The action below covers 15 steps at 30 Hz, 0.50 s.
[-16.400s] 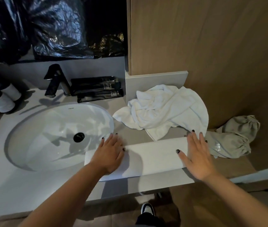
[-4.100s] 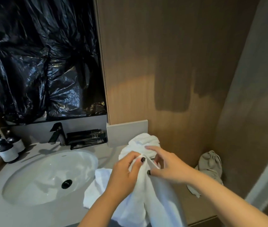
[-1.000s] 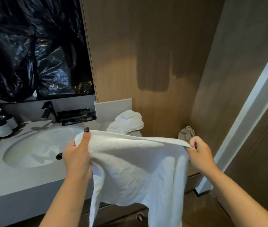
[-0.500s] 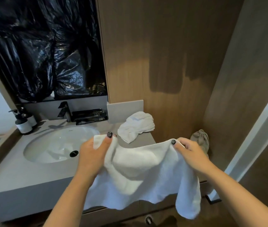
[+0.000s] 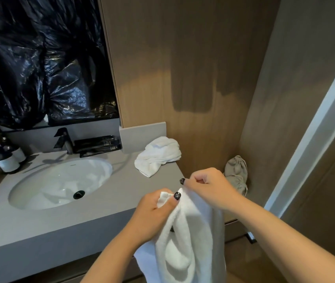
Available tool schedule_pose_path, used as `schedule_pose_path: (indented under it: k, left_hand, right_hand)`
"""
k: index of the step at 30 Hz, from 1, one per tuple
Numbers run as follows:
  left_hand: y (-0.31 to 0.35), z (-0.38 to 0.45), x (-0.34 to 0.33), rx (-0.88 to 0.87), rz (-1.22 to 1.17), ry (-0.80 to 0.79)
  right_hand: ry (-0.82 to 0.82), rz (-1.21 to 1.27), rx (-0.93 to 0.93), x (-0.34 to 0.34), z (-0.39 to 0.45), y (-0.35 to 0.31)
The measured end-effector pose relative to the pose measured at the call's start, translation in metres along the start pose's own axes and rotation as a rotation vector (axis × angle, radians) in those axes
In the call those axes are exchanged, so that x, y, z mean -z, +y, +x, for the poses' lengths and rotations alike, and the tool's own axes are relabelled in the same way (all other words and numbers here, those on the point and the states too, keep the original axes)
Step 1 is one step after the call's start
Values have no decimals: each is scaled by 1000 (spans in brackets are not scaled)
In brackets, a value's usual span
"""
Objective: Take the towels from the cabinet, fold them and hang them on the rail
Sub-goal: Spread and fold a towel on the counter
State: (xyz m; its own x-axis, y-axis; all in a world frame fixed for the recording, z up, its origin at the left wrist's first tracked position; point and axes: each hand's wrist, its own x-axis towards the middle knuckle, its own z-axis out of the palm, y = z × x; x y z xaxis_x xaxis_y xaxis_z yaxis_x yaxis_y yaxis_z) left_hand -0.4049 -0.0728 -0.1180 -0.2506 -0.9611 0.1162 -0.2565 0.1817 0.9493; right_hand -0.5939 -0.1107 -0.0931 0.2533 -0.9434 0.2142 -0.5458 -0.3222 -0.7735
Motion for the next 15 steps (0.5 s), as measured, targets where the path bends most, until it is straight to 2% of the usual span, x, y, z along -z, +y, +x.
schedule_pose_path:
  k: [3,6,12,15]
  left_hand:
    - [1,-2,-6,-23,26,37]
    - [6,0,-9,-17,17,140]
    - [7,6,7,236,-233,511]
    - [5,6,18,291,-323,616]
  right_hand:
    - [-18,32,-30,1,-5,9]
    - [-90,97,-60,3,-12,12]
    - [-138,360,-192,19,-26,16]
    - [-249,242,-156,26,-29,15]
